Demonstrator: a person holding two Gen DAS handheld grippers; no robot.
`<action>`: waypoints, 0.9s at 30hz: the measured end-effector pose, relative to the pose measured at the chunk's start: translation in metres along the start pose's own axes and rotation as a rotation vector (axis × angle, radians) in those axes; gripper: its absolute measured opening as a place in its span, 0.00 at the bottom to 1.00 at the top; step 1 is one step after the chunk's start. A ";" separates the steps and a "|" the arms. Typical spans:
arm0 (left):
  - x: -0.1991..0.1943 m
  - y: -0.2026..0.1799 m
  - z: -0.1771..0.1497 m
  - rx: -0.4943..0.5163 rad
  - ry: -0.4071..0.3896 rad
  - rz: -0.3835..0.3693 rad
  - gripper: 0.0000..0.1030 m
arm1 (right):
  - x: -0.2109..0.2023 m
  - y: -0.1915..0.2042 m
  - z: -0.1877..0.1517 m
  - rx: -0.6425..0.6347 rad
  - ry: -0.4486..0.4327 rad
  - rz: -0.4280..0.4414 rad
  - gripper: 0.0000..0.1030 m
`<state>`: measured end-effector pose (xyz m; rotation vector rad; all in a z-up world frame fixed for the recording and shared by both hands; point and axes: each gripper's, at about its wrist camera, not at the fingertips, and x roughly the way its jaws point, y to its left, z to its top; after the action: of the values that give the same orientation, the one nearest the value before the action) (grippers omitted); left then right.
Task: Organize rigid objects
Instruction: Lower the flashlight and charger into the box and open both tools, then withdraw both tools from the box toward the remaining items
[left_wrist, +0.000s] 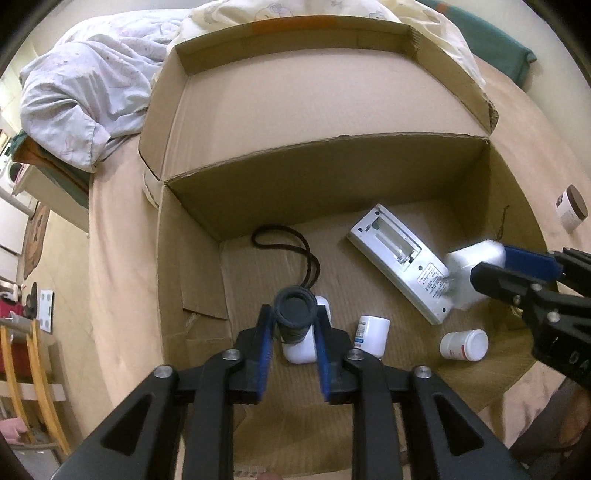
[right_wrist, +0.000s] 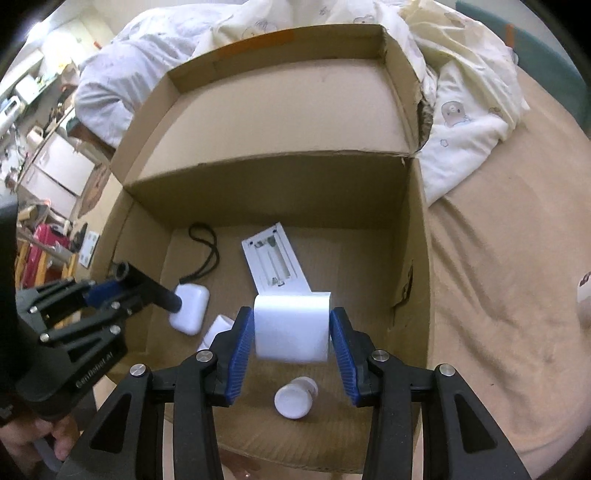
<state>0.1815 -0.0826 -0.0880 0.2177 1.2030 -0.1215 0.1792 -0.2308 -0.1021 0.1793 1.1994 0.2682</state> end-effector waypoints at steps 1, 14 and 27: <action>-0.001 0.000 0.000 -0.001 -0.003 0.001 0.45 | -0.001 0.000 0.001 0.001 -0.006 0.009 0.47; -0.015 0.016 0.001 -0.072 -0.046 -0.040 0.89 | -0.022 0.006 0.007 0.013 -0.117 0.061 1.00; -0.035 0.028 0.003 -0.121 -0.077 -0.088 0.89 | -0.033 -0.001 0.009 0.047 -0.170 0.056 1.00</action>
<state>0.1774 -0.0565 -0.0515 0.0537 1.1396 -0.1322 0.1761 -0.2415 -0.0696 0.2718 1.0336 0.2689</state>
